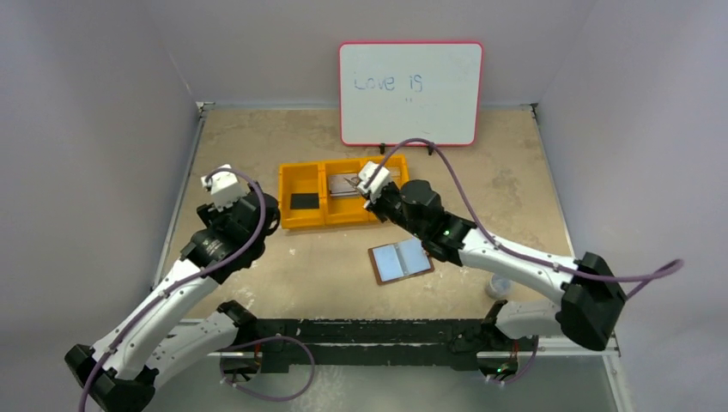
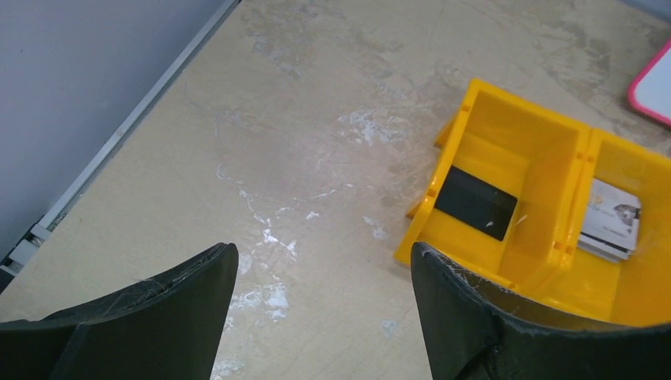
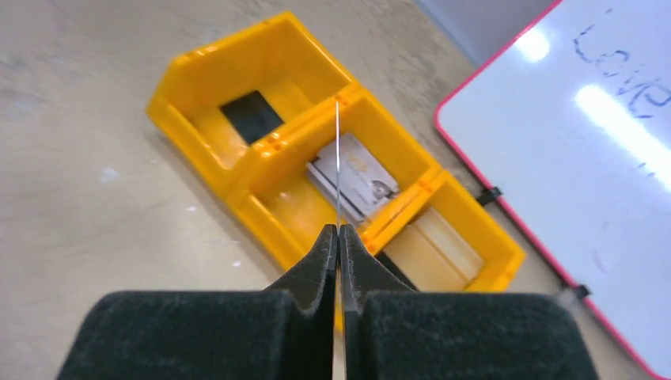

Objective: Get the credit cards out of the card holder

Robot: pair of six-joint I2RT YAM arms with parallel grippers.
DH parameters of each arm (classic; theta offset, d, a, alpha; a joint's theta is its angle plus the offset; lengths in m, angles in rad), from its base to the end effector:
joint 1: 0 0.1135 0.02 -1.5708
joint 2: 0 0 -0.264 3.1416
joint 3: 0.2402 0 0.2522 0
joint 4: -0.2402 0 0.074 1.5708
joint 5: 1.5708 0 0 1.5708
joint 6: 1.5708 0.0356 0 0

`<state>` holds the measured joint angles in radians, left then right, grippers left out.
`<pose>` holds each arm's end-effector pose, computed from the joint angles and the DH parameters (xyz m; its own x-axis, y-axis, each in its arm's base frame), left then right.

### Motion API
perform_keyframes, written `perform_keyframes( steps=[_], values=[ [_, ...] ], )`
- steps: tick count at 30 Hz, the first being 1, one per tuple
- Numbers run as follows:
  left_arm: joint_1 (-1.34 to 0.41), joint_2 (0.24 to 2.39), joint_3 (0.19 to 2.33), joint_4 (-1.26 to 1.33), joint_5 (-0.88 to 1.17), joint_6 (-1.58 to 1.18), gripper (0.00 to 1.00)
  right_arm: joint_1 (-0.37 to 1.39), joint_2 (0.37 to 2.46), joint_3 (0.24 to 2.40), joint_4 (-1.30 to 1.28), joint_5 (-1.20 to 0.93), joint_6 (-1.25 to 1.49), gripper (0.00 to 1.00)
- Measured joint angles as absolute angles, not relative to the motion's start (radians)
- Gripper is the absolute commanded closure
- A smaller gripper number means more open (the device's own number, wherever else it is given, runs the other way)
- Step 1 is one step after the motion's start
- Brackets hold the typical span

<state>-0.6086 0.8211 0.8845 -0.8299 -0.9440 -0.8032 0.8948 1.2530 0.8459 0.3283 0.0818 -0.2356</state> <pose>0.1388 -0.0616 0.3163 -0.2920 -0.3109 -0.9045 -0.5090 0.8512 -0.1282 0.1871 0.2286 0.3138 0.1217 -0.2201 -0.9679 -0.7179 0.6538 -0.2390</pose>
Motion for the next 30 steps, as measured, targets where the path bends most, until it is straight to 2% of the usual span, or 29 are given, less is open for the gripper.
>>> perform_keyframes(
  steps=[9,21,30],
  values=[
    [-0.609,0.871,0.868,-0.854,-0.972,-0.827,0.20,0.905,1.455,0.999,0.293,0.255,-0.481,1.00],
    [-0.609,0.748,0.868,-0.875,-0.992,-0.873,0.19,0.905,1.765,1.273,0.199,0.243,-0.603,1.00],
    [-0.609,0.709,0.861,-0.886,-1.003,-0.882,0.19,0.905,1.875,1.306,0.125,0.253,-0.629,1.00]
  ],
)
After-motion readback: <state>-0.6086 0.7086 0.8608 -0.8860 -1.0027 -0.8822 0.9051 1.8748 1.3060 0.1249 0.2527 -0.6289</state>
